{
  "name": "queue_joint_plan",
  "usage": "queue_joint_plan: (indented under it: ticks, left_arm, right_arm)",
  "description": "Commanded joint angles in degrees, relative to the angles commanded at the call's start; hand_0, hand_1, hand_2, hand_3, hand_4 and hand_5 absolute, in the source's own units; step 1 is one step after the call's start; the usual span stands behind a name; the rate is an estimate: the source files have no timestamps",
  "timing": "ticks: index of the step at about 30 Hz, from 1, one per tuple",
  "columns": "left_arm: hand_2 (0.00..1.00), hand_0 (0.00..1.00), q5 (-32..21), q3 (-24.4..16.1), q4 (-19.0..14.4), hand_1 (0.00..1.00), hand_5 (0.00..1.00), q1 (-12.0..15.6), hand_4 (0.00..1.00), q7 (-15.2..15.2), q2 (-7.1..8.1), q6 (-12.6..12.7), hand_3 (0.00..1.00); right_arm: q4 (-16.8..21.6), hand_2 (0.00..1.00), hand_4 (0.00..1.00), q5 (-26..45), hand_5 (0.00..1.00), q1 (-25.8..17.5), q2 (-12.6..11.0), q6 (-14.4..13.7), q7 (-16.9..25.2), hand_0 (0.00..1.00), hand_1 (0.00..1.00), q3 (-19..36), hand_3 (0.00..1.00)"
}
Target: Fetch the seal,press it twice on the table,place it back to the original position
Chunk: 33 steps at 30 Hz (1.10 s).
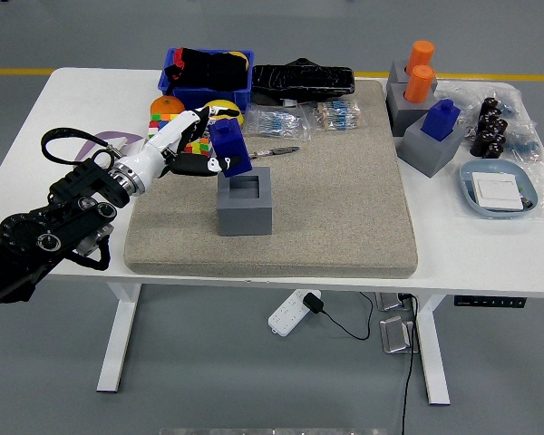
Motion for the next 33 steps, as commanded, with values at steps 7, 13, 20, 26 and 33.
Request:
queue_joint_plan:
  ticks: [7,13,20,26,33]
  left_arm:
    - [0.328,0.768,1.1,1.7,0.3,0.376,0.002,-0.6,0.532,0.1,-0.63,-0.9,0.834]
    - [0.327,0.769,2.0,3.6,1.1,0.376,0.002,-1.1,0.531,-0.3,-1.19,-0.7,0.834]
    - [0.327,0.772,2.2,5.6,2.8,0.376,0.002,-1.8,0.532,-1.0,-1.62,-0.2,0.834]
    - [0.327,0.771,1.9,7.2,3.9,0.377,0.002,-2.8,0.532,-1.5,-2.03,0.0,0.834]
    - [0.327,0.772,2.2,8.5,4.9,0.378,0.002,-3.0,0.533,-1.6,-2.77,0.0,0.832]
  right_arm:
    - [0.0,0.675,0.774,0.0,0.499,0.0,0.0,0.0,0.0,0.768,0.679,0.0,0.619]
    - [0.0,0.675,0.774,0.0,0.499,0.1,0.1,0.0,0.0,0.768,0.679,-0.2,0.619]
    - [0.0,0.675,0.774,0.1,0.499,0.2,-0.1,0.0,0.1,0.768,0.679,-0.5,0.619]
    - [0.0,0.675,0.774,0.2,0.499,0.5,-0.2,0.0,0.1,0.77,0.679,-0.7,0.619]
    - [0.0,0.675,0.774,0.4,0.496,0.6,-0.3,0.0,0.1,0.77,0.678,-1.1,0.619]
